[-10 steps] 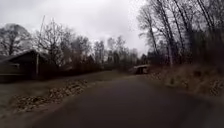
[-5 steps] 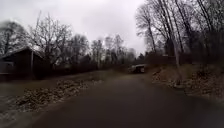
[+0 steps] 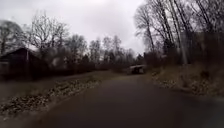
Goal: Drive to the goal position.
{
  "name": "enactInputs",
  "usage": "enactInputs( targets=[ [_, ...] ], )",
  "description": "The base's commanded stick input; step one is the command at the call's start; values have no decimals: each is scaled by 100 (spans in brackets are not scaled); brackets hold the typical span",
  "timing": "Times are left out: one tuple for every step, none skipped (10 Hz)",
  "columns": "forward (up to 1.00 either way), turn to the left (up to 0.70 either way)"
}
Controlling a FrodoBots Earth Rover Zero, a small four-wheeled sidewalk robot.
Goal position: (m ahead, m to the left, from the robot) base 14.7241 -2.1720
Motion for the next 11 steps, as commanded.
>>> enactInputs(
  targets=[
    [100, 0],
    [100, 0],
    [100, 0],
    [100, 0],
    [100, 0],
    [100, 0],
    [100, 0],
    [100, 0],
    [100, 0],
    [100, 0],
    [100, 0]
  ],
)
